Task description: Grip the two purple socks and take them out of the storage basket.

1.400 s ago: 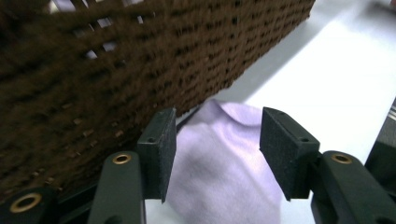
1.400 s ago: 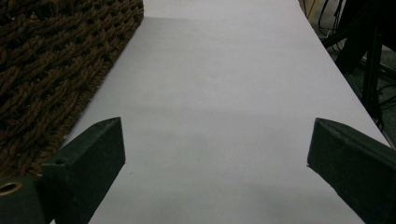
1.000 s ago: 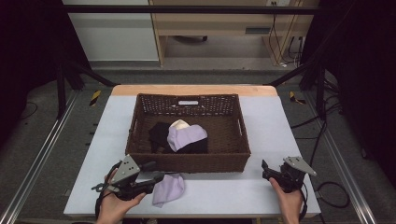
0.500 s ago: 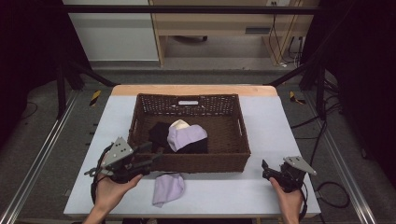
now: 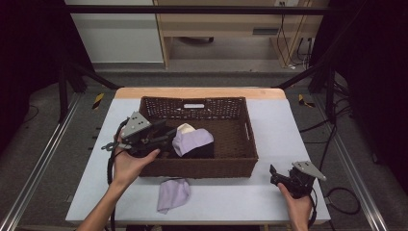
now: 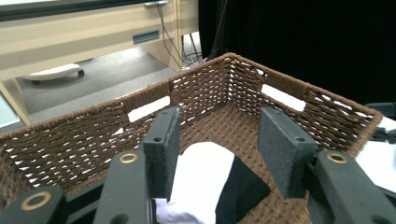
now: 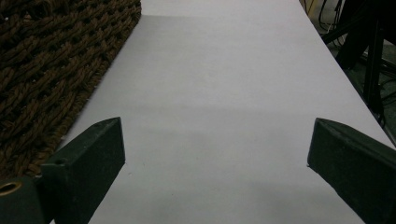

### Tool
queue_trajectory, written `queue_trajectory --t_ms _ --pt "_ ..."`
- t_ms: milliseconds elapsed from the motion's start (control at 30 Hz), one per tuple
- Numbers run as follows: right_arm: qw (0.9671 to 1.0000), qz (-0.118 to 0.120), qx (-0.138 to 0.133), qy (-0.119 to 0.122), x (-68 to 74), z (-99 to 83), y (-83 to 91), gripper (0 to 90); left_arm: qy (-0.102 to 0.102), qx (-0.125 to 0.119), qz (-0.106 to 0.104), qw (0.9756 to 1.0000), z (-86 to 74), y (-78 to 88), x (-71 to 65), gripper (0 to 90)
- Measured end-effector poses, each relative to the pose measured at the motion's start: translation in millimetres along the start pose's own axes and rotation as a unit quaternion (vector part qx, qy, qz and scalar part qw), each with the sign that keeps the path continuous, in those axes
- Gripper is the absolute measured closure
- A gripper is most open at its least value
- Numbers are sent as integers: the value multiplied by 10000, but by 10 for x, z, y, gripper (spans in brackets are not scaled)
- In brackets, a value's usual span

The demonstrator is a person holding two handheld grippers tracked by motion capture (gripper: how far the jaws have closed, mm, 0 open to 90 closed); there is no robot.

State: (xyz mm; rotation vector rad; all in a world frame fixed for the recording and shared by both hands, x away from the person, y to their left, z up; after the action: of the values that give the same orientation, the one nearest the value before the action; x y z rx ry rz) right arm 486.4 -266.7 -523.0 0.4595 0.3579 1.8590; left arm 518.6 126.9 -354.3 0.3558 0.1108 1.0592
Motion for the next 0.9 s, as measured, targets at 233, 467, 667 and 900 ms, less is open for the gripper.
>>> queue_trajectory --t_ms 233,467,667,900 --pt "10000 14 6 -2 0 -1 -4 45 44 136 241 9996 38 -306 85 505" --pt "10000 9 5 21 -3 0 -5 46 87 328 437 9985 -20 -625 172 527" --pt "10000 17 11 11 -2 -1 -6 46 39 572 554 9968 -157 -834 217 532" --pt "10000 32 19 -8 0 -2 -5 46 -100 1050 653 9923 -447 -1058 238 531"
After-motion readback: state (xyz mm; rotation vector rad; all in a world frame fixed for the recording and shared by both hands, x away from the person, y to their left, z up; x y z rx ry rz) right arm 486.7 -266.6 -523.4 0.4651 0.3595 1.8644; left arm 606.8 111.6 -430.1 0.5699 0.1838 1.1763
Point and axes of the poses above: each handheld gripper's, and its own axes: y roughly backward along the jaws, z roughly out of its top, x roughly to its left, the point moved 8 cm from there along -y, roughly forward along the jaws, and after that the axes turned 13 degrees about z, right-handed, at the moved point
